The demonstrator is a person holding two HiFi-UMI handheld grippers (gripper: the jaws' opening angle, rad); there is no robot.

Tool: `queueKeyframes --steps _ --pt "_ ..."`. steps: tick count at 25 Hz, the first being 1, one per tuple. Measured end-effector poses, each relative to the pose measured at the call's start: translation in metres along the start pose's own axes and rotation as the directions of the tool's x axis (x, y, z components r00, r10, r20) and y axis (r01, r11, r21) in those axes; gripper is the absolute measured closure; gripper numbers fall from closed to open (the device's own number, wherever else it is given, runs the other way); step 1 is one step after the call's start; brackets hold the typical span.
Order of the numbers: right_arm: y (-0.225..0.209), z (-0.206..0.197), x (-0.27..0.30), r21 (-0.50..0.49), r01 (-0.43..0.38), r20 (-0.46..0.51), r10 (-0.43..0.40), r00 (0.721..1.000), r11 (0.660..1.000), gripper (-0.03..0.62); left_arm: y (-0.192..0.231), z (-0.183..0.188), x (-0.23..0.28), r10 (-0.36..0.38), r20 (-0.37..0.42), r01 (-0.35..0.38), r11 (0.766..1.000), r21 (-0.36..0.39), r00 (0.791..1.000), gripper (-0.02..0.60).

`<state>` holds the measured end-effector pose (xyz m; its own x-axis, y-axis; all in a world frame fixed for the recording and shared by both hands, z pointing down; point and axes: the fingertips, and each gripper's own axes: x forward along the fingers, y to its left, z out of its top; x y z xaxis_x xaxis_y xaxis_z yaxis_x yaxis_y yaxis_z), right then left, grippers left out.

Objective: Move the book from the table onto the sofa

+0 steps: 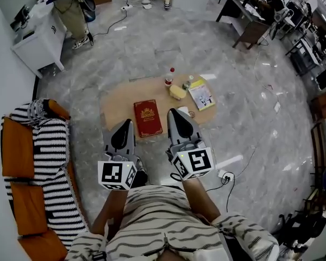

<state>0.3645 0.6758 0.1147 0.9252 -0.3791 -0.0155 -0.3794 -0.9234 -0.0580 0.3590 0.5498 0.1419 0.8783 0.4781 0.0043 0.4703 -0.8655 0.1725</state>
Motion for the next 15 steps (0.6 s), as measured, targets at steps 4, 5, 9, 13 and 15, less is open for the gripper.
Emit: queueKeyframes --steps 4,5,9,13,15 --pt "0.002 -0.005 0.050 -0.001 0.012 -0.024 -0.012 1.000 1.000 0.589 0.042 -0.003 0.031 -0.010 -0.028 0.010 1.000 -0.022 1.000 0.577" --pt "0.000 -0.009 0.057 0.001 0.022 -0.035 -0.022 0.999 1.000 0.589 0.050 -0.006 0.038 -0.016 -0.041 0.015 0.999 -0.028 0.999 0.577" --pt "-0.005 -0.029 0.082 0.005 0.053 -0.085 -0.052 0.995 0.999 0.589 0.070 -0.027 0.059 -0.037 -0.095 0.031 0.997 -0.065 0.995 0.577" --pt "-0.013 -0.059 0.106 0.016 0.060 -0.156 -0.056 0.986 0.998 0.589 0.083 -0.054 0.080 -0.040 -0.152 0.024 0.994 -0.104 0.988 0.577" --pt "-0.018 -0.074 0.115 0.021 0.059 -0.181 -0.054 0.982 0.998 0.589 0.089 -0.070 0.090 -0.037 -0.178 0.017 0.993 -0.114 0.983 0.577"
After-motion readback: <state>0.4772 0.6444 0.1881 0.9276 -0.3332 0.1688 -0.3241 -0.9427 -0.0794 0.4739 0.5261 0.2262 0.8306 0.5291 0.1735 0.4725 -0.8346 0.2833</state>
